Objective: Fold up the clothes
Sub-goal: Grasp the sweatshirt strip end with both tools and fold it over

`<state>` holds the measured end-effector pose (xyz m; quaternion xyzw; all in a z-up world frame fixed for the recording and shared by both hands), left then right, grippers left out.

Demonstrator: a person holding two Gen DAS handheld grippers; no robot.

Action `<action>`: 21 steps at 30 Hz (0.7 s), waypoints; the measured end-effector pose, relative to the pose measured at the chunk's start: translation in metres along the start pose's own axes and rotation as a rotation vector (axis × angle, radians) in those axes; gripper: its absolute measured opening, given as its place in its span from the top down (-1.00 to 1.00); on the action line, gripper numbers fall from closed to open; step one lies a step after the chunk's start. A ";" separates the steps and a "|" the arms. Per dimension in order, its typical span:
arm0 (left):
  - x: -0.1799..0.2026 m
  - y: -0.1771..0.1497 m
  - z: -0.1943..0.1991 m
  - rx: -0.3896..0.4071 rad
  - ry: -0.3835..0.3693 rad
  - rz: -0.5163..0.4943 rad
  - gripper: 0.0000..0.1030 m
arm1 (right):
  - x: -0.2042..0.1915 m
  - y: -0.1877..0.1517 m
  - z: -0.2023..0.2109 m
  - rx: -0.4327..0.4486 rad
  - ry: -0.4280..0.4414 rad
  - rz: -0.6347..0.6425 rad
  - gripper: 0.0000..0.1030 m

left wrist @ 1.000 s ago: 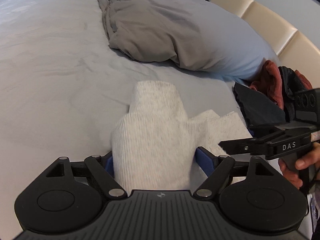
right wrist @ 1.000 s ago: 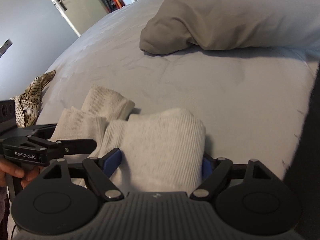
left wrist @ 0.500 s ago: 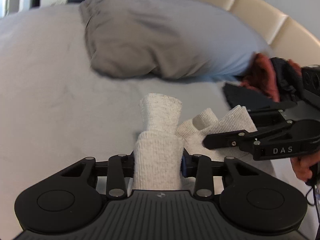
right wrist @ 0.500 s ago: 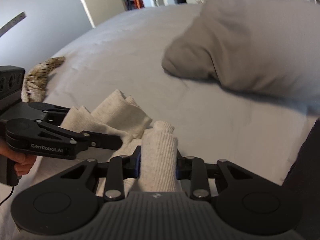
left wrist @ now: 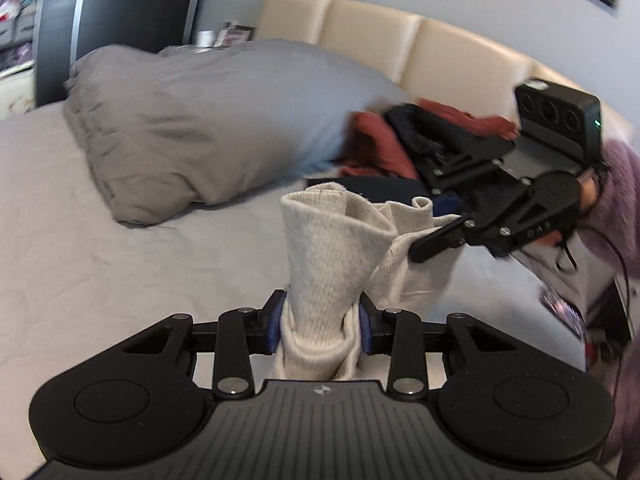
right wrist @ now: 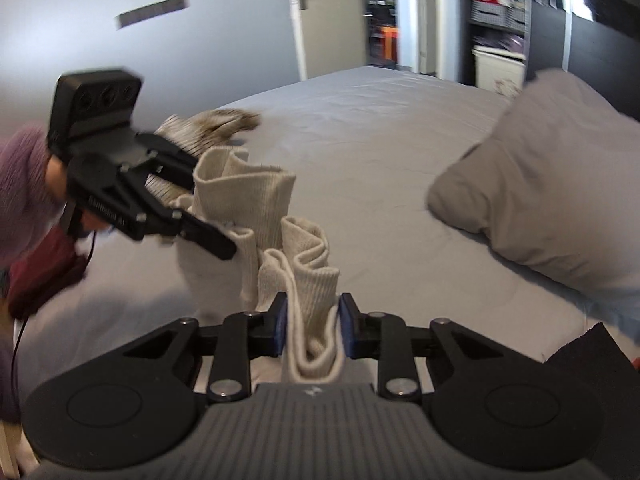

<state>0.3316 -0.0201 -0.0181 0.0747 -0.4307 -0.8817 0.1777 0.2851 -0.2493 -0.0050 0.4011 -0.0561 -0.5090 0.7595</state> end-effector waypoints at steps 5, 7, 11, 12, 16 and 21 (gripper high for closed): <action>0.063 -0.025 0.008 -0.096 -0.032 -0.171 0.36 | -0.042 -0.052 0.019 -0.036 0.003 0.143 0.44; 0.085 -0.042 0.007 -0.142 -0.048 -0.229 0.37 | -0.057 -0.077 0.019 -0.067 0.000 0.212 0.45; 0.110 -0.073 -0.004 -0.223 -0.083 -0.262 0.39 | -0.075 -0.119 0.010 -0.131 -0.007 0.298 0.45; 0.114 -0.079 -0.008 -0.241 -0.086 -0.268 0.40 | -0.078 -0.127 0.007 -0.141 -0.011 0.311 0.45; 0.131 -0.099 -0.019 -0.298 -0.095 -0.314 0.40 | -0.084 -0.152 -0.006 -0.185 -0.026 0.355 0.45; 0.137 -0.115 -0.028 -0.344 -0.100 -0.317 0.40 | -0.089 -0.167 -0.014 -0.199 -0.051 0.385 0.35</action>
Point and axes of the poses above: each gripper's, at about its wrist camera, not at the fingertips, and z roughly against the way its jaws point, x to its right, y to its top, the point moved 3 cm from there along -z, roughly the way its jaws point, and after that the axes turned 14 degrees about -z, right-handed, at the moved point
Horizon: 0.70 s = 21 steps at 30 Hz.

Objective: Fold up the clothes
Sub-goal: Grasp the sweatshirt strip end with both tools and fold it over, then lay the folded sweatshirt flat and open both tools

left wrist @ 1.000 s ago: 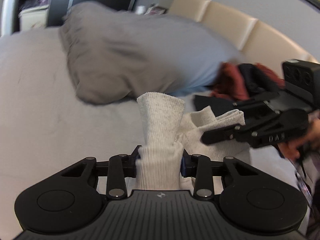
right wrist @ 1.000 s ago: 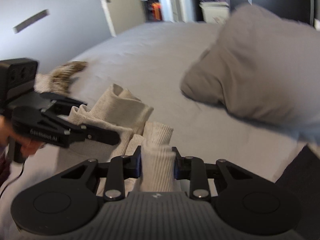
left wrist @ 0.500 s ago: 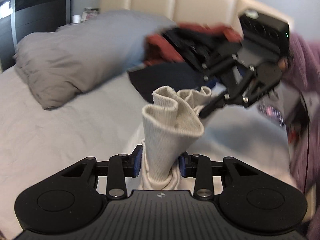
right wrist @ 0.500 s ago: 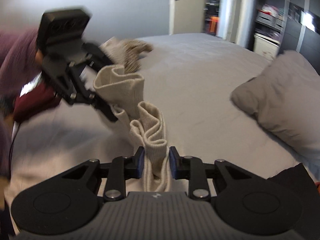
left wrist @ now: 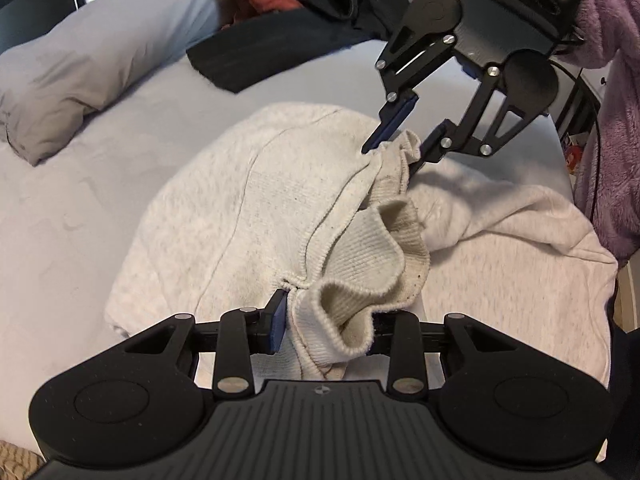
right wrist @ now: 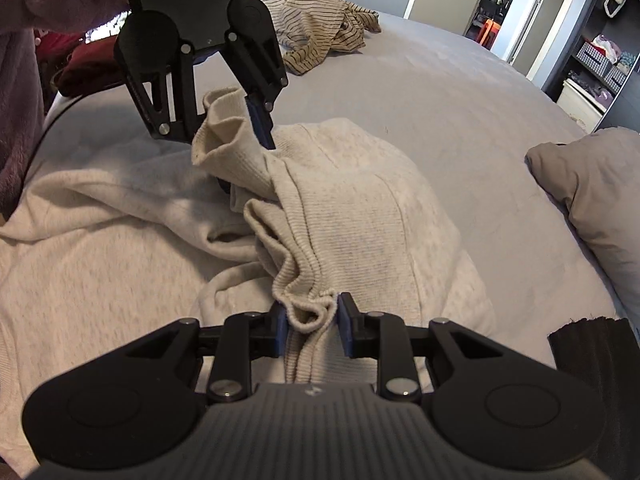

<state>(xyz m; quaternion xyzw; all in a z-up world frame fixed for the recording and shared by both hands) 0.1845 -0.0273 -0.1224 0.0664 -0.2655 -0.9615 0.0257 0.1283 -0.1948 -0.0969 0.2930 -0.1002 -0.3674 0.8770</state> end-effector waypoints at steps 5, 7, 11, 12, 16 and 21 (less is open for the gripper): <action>0.015 -0.002 0.006 -0.042 -0.003 -0.008 0.18 | -0.016 -0.008 0.006 -0.027 -0.024 0.028 0.13; 0.024 -0.004 0.018 -0.042 -0.001 -0.006 0.11 | -0.019 -0.011 0.014 -0.040 -0.019 0.015 0.11; 0.033 -0.007 0.044 0.000 -0.043 0.044 0.10 | -0.021 -0.016 0.038 -0.040 0.015 -0.036 0.09; 0.034 -0.007 0.051 0.017 -0.051 0.065 0.10 | -0.023 -0.016 0.044 -0.027 0.014 -0.050 0.09; 0.027 -0.003 0.073 0.127 0.010 0.225 0.10 | -0.019 -0.004 0.061 0.061 -0.029 -0.204 0.08; 0.003 0.017 0.078 0.248 0.189 0.438 0.10 | 0.001 0.023 0.058 0.191 -0.170 -0.439 0.07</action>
Point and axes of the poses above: each gripper's, at about its wrist camera, not at the fingertips, and z roughly against the way its jaws point, x to its right, y to its top, the point moved 3 cm from there along -z, roughly the way its jaws point, and after that the axes turned 14 degrees about -z, right-handed, at the moved point
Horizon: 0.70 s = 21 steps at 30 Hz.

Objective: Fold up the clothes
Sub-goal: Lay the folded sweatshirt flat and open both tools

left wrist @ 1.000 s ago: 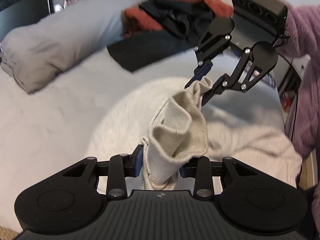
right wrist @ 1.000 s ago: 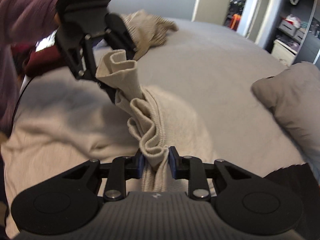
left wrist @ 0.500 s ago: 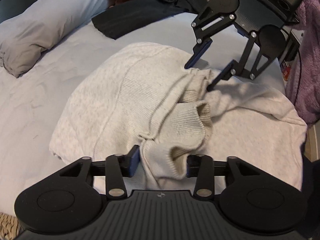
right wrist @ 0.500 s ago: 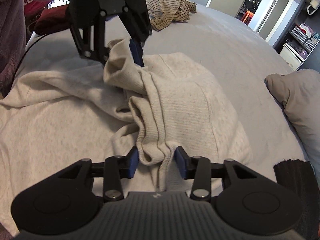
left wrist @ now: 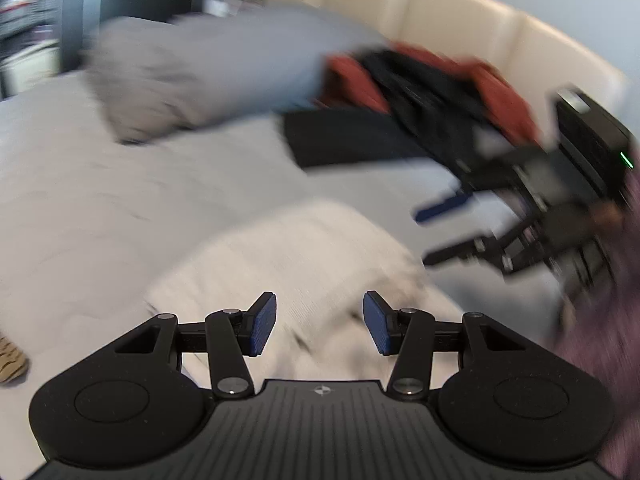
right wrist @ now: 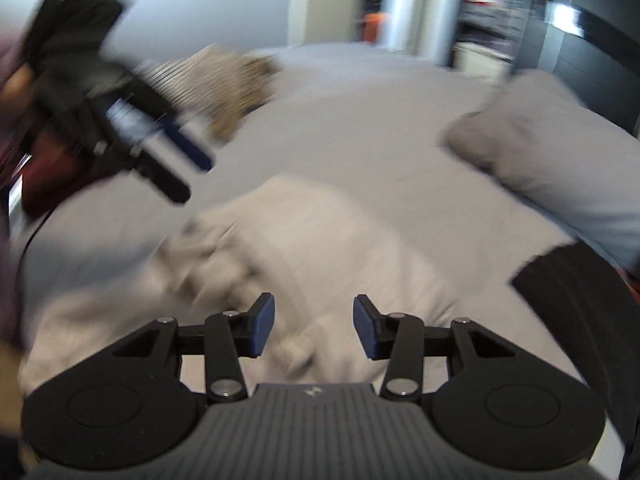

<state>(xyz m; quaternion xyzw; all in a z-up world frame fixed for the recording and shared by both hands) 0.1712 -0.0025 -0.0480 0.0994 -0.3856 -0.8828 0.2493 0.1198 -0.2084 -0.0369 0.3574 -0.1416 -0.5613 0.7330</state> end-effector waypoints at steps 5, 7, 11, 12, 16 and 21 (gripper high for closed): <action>-0.011 0.018 -0.028 0.088 0.115 0.160 0.27 | 0.011 0.017 -0.026 0.153 -0.124 -0.240 0.12; -0.016 0.020 -0.042 0.103 0.157 0.218 0.27 | 0.013 0.019 -0.040 0.183 -0.176 -0.289 0.12; -0.021 0.011 -0.069 0.073 0.233 0.271 0.27 | 0.019 0.013 -0.068 0.206 -0.247 -0.397 0.11; -0.021 0.006 -0.076 0.057 0.238 0.280 0.27 | 0.021 0.010 -0.073 0.202 -0.254 -0.430 0.11; -0.017 -0.022 -0.098 -0.016 0.253 0.289 0.36 | 0.018 -0.014 -0.100 0.161 -0.291 -0.448 0.10; -0.001 -0.051 -0.106 -0.035 0.283 0.188 0.39 | 0.008 -0.046 -0.117 0.144 -0.316 -0.342 0.10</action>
Point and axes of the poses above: each gripper's, at about its wrist camera, not at the fingertips, and z roughly against the way its jaws point, x to its right, y to its top, the point moved 3 cm from there along -z, roughly the way its jaws point, and after that the axes turned 14 degrees about -z, right-handed, at the moved point
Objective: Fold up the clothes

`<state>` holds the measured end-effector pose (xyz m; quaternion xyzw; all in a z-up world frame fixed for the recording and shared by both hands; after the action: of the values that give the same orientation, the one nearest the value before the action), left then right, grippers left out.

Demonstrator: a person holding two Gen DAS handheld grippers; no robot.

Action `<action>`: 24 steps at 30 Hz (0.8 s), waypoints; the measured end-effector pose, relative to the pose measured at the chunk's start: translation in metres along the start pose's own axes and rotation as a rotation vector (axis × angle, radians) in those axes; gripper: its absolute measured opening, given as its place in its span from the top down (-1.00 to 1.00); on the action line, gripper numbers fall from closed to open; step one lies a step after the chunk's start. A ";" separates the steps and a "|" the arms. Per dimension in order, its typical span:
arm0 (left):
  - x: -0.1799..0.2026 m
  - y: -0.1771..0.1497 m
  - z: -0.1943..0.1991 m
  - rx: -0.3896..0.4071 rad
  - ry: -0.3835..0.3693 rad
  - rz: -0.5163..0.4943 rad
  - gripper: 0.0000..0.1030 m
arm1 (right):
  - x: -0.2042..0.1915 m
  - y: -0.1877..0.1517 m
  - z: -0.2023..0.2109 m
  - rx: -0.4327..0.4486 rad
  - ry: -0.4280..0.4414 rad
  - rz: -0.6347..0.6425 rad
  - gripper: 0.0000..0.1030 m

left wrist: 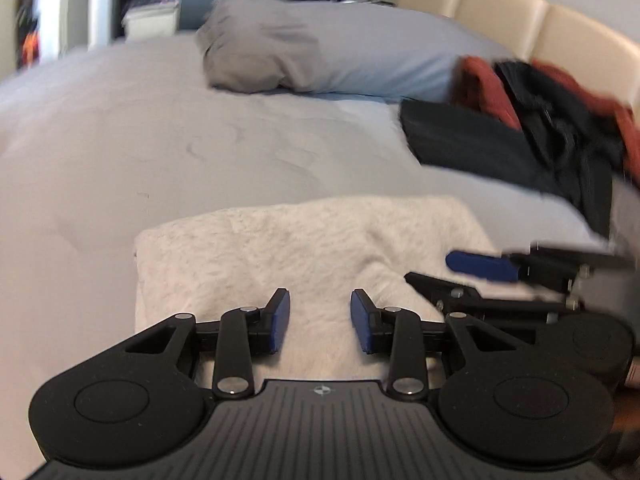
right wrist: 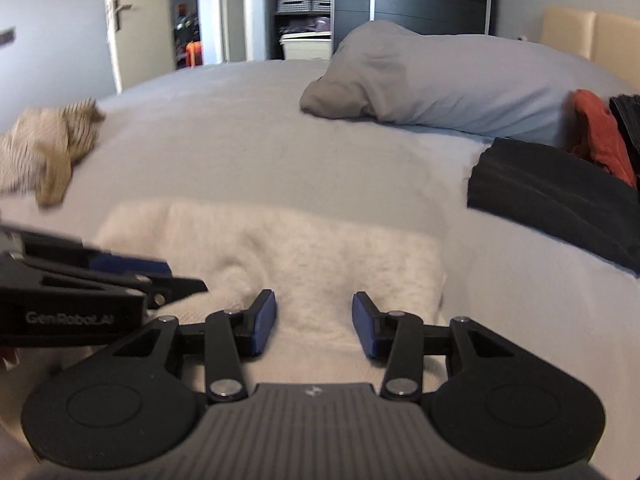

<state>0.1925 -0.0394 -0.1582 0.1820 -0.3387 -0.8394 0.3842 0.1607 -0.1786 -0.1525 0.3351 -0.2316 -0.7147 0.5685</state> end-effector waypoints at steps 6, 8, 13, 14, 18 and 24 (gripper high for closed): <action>0.002 -0.007 0.000 0.007 -0.005 -0.019 0.41 | 0.005 -0.004 -0.003 -0.019 0.017 -0.009 0.10; 0.001 -0.007 0.002 -0.002 -0.010 -0.023 0.43 | 0.007 -0.004 0.000 -0.026 0.024 -0.013 0.10; 0.000 -0.015 0.012 -0.018 -0.013 -0.008 0.48 | 0.014 -0.011 0.020 -0.033 0.040 -0.041 0.10; 0.000 -0.016 0.015 -0.019 -0.014 -0.005 0.49 | 0.015 -0.012 0.023 -0.033 0.040 -0.044 0.10; 0.001 -0.021 0.027 -0.031 -0.013 0.007 0.49 | 0.016 -0.016 0.036 -0.041 0.036 -0.043 0.10; 0.008 -0.030 0.050 -0.050 -0.003 -0.012 0.49 | 0.020 -0.020 0.062 -0.050 0.047 -0.046 0.08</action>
<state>0.1433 -0.0098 -0.1449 0.1730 -0.3171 -0.8502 0.3830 0.0989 -0.1959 -0.1299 0.3427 -0.1925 -0.7250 0.5655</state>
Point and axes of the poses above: each gripper's, at about its wrist camera, not at the fingertips, and z roughly against the way its jaws point, x to its right, y to its top, the point moved 3 cm from there along -z, roughly the way its jaws point, and after that the axes turned 14 degrees about -z, right-handed, at the moved point
